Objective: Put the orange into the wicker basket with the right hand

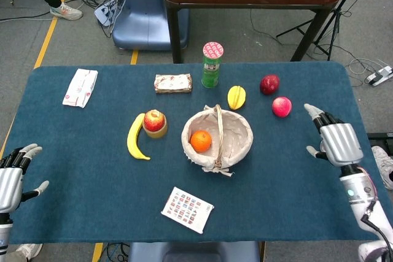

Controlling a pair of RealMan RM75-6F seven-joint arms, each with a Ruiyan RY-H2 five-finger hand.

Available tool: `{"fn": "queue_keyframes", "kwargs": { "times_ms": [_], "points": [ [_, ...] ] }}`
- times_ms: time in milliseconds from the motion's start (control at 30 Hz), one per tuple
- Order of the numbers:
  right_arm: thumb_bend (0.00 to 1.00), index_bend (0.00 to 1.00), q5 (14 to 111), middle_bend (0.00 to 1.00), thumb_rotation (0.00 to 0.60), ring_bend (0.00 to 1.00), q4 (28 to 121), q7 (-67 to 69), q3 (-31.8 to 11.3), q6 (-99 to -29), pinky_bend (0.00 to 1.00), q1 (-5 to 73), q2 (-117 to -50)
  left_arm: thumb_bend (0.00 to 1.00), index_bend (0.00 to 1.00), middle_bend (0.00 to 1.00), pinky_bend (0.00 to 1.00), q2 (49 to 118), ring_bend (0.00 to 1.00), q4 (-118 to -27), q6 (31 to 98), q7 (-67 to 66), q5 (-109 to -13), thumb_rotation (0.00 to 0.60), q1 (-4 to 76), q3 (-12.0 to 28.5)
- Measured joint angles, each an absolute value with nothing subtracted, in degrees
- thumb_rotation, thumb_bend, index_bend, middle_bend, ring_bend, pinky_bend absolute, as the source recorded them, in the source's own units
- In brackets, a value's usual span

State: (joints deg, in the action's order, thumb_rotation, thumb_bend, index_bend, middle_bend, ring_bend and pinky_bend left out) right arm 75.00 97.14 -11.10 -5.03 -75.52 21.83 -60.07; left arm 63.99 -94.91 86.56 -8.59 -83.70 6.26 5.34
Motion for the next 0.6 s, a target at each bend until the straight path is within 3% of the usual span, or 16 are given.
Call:
{"fn": "queue_keyframes", "kwargs": {
  "times_ms": [300, 600],
  "points": [
    [0.12, 0.05, 80.7, 0.19, 0.600, 0.22, 95.0, -7.0, -0.4, -86.4, 0.47, 11.4, -60.4, 0.17, 0.26, 0.19, 0.24, 64.2, 0.16, -95.5, 86.0, -9.2, -83.6, 0.600, 6.8, 5.4],
    [0.12, 0.05, 84.5, 0.19, 0.600, 0.22, 96.0, -6.2, 0.7, -87.2, 0.47, 9.1, -60.8, 0.17, 0.26, 0.19, 0.24, 64.4, 0.16, -96.2, 85.6, -10.0, -83.4, 0.600, 7.0, 5.1]
  ]
}}
